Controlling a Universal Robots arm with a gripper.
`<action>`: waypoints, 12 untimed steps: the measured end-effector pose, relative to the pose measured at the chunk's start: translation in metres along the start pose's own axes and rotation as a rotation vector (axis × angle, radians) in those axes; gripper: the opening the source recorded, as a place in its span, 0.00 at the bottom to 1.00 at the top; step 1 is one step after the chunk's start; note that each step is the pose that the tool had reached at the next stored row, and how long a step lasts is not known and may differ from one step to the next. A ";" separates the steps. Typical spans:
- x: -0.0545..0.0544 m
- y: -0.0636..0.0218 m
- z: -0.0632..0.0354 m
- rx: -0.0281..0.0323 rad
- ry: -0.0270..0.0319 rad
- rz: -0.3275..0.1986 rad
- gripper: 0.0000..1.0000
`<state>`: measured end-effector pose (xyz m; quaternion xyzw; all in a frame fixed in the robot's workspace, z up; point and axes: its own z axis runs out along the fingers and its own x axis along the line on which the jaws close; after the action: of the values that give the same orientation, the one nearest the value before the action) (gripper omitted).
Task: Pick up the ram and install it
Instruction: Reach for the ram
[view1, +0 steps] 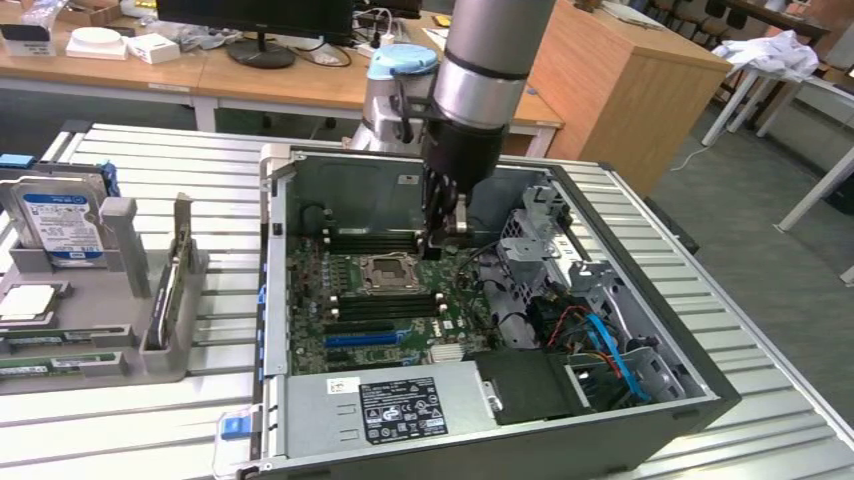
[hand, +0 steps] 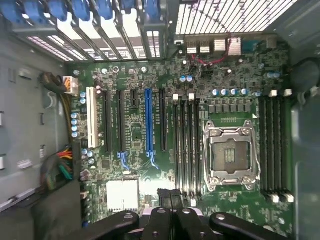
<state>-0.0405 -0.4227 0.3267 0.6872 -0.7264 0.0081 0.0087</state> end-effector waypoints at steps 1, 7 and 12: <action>0.000 0.0000 -0.0041 0.0000 -0.0001 0.000 0.10; 0.001 0.0000 -0.0283 0.0003 -0.0004 0.000 0.10; 0.001 0.0000 -0.0492 0.0002 -0.0014 0.000 0.10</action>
<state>-0.0405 -0.4227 0.3759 0.6872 -0.7264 0.0077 0.0082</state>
